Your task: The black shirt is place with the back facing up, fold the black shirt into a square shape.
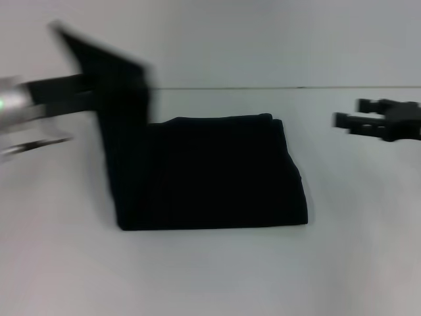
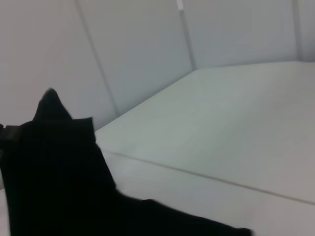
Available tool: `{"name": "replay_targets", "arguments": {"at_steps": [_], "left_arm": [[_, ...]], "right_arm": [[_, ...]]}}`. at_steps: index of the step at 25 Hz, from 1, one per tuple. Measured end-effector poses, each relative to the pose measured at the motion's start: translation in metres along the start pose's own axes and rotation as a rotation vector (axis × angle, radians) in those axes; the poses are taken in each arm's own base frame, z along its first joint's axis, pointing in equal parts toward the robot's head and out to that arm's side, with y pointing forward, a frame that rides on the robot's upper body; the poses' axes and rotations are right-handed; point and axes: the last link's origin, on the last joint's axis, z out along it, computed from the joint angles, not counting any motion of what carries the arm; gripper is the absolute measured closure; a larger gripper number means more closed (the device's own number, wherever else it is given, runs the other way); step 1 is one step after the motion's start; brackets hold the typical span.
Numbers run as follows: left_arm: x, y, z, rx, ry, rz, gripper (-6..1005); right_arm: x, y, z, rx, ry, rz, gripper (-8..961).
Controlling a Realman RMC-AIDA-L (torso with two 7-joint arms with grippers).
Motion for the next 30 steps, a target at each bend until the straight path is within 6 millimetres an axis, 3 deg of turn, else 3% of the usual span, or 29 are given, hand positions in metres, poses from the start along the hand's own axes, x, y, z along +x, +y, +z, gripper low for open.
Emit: {"name": "replay_targets", "arguments": {"at_steps": [3,7,10,12,16,22,25,30], "left_arm": [[-0.009,0.023,0.060,-0.052,-0.072,0.038,855],[-0.039,0.040,0.133,-0.044,-0.109,0.074,848],[-0.058,0.027,0.166,0.028,-0.046,0.071,842],[-0.086,0.012,0.180,0.073,-0.008,0.025,839],[-0.124,-0.006,0.177,0.086,0.068,0.004,831],[-0.147,0.004,0.162,-0.073,0.099,0.002,820],[-0.129,0.001,0.136,-0.136,0.150,0.030,650],[-0.087,-0.024,0.100,-0.013,0.245,0.069,426]], "right_arm": [[0.007,-0.012,-0.028,0.039,-0.024,0.013,67],[0.012,-0.023,-0.060,0.074,-0.042,0.019,67],[0.017,-0.028,-0.075,0.099,-0.041,0.027,67],[0.020,-0.030,-0.080,0.109,-0.035,0.033,67],[0.023,-0.030,-0.080,0.108,-0.021,0.042,67],[0.025,-0.028,-0.072,0.090,0.013,0.109,67],[0.019,-0.027,-0.063,0.075,0.032,0.162,67],[0.002,-0.027,-0.044,0.067,0.093,0.272,67]]}}
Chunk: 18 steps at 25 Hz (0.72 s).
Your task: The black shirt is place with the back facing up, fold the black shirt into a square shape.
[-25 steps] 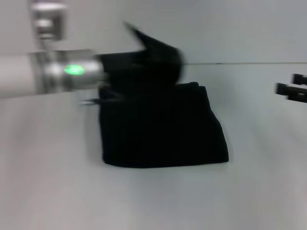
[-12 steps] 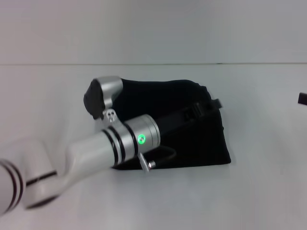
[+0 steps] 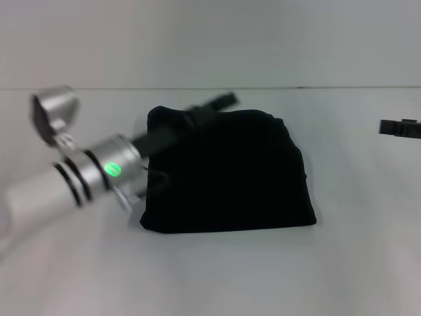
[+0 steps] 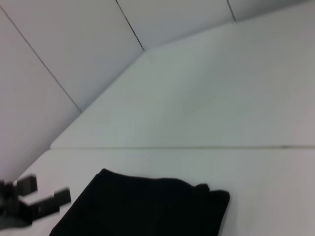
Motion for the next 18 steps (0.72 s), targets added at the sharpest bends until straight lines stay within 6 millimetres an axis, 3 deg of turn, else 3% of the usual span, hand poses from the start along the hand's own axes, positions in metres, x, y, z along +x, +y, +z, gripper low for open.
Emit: {"name": "replay_targets", "arguments": {"at_steps": [4,8,18], "left_arm": [[0.045,-0.022,-0.017,0.155,0.059,0.060,253],[0.071,-0.047,-0.020,0.384,0.074,0.110,108],[0.073,-0.055,-0.005,0.541,0.009,0.230,34]], "right_arm": [[-0.010,0.005,0.015,0.016,0.073,0.016,67],[-0.019,0.008,0.029,0.038,0.082,-0.001,67],[-0.018,0.008,0.040,0.079,0.101,-0.034,67]]}}
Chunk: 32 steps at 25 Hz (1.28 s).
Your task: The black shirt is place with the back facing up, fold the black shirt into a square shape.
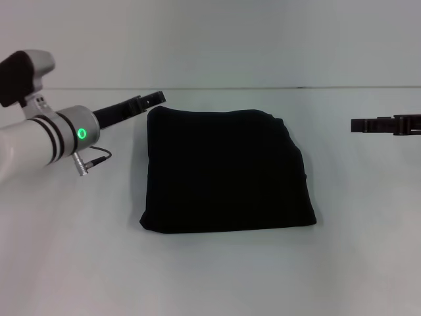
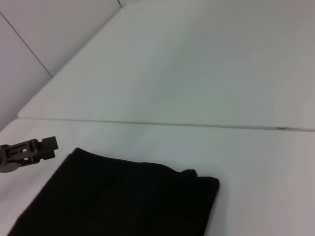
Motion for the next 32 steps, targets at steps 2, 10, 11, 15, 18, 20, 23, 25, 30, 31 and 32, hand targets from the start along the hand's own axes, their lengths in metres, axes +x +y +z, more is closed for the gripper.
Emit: {"name": "replay_targets", "arguments": {"at_steps": [2,10,11,15,18,20,23,25,30,31,32], "left_arm": [[-0.004,0.002,0.004,0.028,-0.015,0.032,34],[-0.014,0.009,0.009,0.035,-0.047,0.073,33],[-0.014,0.009,0.009,0.033,-0.048,0.073,33],[-0.013,0.012,0.010,0.026,-0.049,0.076,34],[-0.013,0.012,0.011,0.025,-0.051,0.082,36],[-0.010,0.012,0.010,0.029,-0.045,0.097,38],[0.004,0.005,0.005,0.046,-0.013,0.143,39],[0.019,-0.002,-0.006,0.031,0.020,0.171,40],[0.042,0.009,-0.049,-0.231,0.037,0.234,43],[0.046,0.013,-0.059,-0.288,0.030,0.269,43],[0.049,0.018,-0.067,-0.332,0.020,0.303,44]], "right_arm": [[0.002,-0.001,0.002,0.006,0.007,-0.003,67],[0.005,-0.002,0.005,0.014,0.015,-0.004,67],[0.005,-0.002,0.005,0.017,0.014,-0.004,67],[0.004,-0.002,0.005,0.019,0.012,-0.005,67],[0.004,-0.002,0.006,0.020,0.011,-0.004,67],[0.004,-0.003,0.006,0.023,0.009,-0.006,67],[0.001,-0.003,0.005,0.025,-0.011,-0.028,67],[-0.003,-0.001,0.005,0.013,-0.034,-0.060,67],[-0.009,0.018,0.007,-0.098,-0.061,-0.211,67],[-0.010,0.023,0.008,-0.125,-0.058,-0.247,67],[-0.010,0.029,0.010,-0.155,-0.050,-0.296,67]]}}
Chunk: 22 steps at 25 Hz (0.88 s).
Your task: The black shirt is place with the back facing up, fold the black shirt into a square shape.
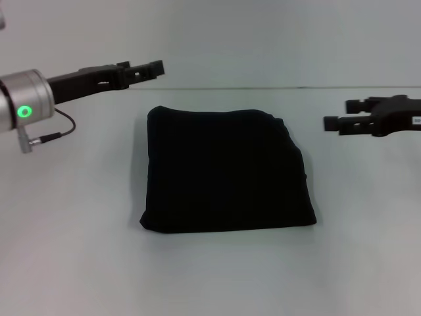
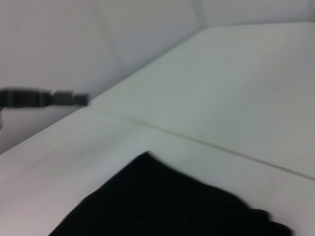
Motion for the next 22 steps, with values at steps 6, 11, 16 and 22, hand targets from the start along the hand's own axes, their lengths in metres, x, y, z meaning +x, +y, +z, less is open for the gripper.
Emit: {"name": "replay_targets", "arguments": {"at_steps": [6,11,16,22], "left_arm": [[0.003,0.029,-0.008,-0.200,-0.164,0.191,46],[-0.015,0.043,0.014,-0.209,-0.361,0.340,49],[-0.023,0.051,0.026,-0.205,-0.407,0.397,49],[-0.024,0.049,0.027,-0.191,-0.402,0.409,49]], "right_arm": [[-0.009,0.023,0.021,-0.110,0.128,-0.178,67],[-0.019,0.033,0.032,-0.107,0.208,-0.249,67],[-0.022,0.034,0.034,-0.085,0.241,-0.262,67],[-0.019,0.032,0.035,-0.060,0.232,-0.266,67]]}}
